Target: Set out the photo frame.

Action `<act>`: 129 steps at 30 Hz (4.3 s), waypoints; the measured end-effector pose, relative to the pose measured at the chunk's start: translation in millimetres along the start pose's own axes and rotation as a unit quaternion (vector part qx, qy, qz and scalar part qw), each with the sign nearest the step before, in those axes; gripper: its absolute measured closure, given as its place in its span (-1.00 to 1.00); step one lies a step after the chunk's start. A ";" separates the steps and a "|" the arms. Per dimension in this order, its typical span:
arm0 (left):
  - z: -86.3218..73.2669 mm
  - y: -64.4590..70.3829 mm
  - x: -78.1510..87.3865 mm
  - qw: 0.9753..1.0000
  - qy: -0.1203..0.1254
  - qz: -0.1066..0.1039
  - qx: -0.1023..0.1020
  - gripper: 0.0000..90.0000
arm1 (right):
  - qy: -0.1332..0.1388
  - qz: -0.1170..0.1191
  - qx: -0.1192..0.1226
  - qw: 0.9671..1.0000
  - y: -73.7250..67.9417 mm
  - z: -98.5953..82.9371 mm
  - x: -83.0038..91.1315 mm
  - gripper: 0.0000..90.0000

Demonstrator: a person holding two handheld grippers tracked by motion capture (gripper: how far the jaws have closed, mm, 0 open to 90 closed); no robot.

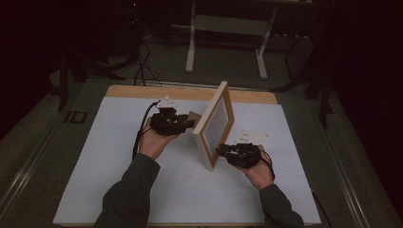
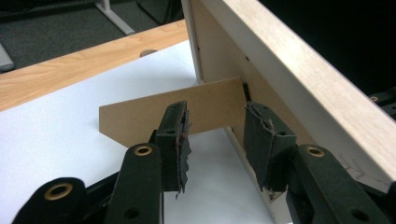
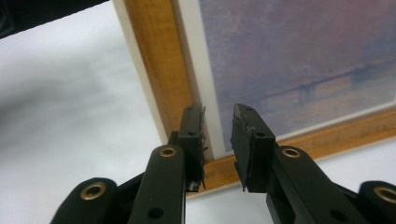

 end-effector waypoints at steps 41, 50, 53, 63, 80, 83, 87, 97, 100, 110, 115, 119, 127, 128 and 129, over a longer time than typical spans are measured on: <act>7.1 58.8 3.1 0.999 0.015 -0.021 -0.024 -0.30 | 0.001 -0.010 -0.022 1.000 11.1 -11.8 5.6 0.58; -7.1 60.0 -16.0 1.000 0.000 -0.014 -0.014 -0.05 | 0.004 -0.014 -0.028 0.999 15.0 -12.6 9.4 0.58; -8.4 60.3 -17.8 1.000 -0.001 -0.012 -0.011 0.08 | 0.005 -0.015 -0.030 0.999 16.6 -12.8 10.3 0.58; -10.5 58.1 -17.3 1.000 0.000 -0.012 -0.002 0.27 | 0.007 -0.020 -0.032 0.999 21.5 -12.2 14.1 0.58; -9.2 34.0 -10.1 0.999 0.010 0.018 0.025 0.50 | 0.012 -0.028 -0.036 0.999 28.3 -12.2 19.0 0.58; -9.0 32.1 -10.0 0.999 0.014 0.022 0.027 0.50 | 0.012 -0.030 -0.036 0.999 29.3 -12.3 20.2 0.58; -9.9 32.5 -10.3 0.999 0.026 0.035 0.025 0.50 | 0.013 -0.031 -0.038 0.999 29.7 -12.3 20.9 0.58; -15.0 35.2 -11.1 0.993 0.080 0.067 0.047 0.51 | 0.014 -0.028 -0.038 0.999 27.7 -12.0 18.5 0.58; -16.4 37.4 -10.4 0.991 0.093 0.090 0.043 0.51 | 0.016 -0.032 -0.039 0.999 29.7 -11.5 19.5 0.58; -18.3 37.0 -7.5 0.985 0.120 0.118 0.043 0.51 | 0.021 -0.041 -0.046 0.998 38.2 -10.6 24.7 0.58; -18.3 28.3 -3.6 0.982 0.128 0.127 0.056 0.52 | 0.023 -0.046 -0.050 0.997 42.0 -10.1 26.4 0.58; -17.8 20.2 -0.2 0.981 0.134 0.128 0.062 0.52 | 0.024 -0.047 -0.050 0.997 41.6 -9.7 25.4 0.58; -17.8 5.1 7.0 0.986 0.122 0.070 0.087 0.58 | 0.026 -0.050 -0.052 0.997 44.4 -6.9 25.4 0.57; -17.8 3.1 7.8 0.987 0.120 0.059 0.089 0.58 | 0.026 -0.051 -0.052 0.997 45.0 -6.7 25.5 0.56; -17.8 3.1 7.8 0.987 0.120 0.059 0.089 0.59 | 0.026 -0.051 -0.052 0.997 45.0 -6.7 25.5 0.56</act>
Point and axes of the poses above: each handheld gripper's, and its own axes: x roughly backward along the jaws, z roughly out of its top, y roughly to its right, the point moved 8 cm from there along -x, roughly forward along the jaws, and after that the axes turned 4 degrees about -z, right-handed, at the moved point
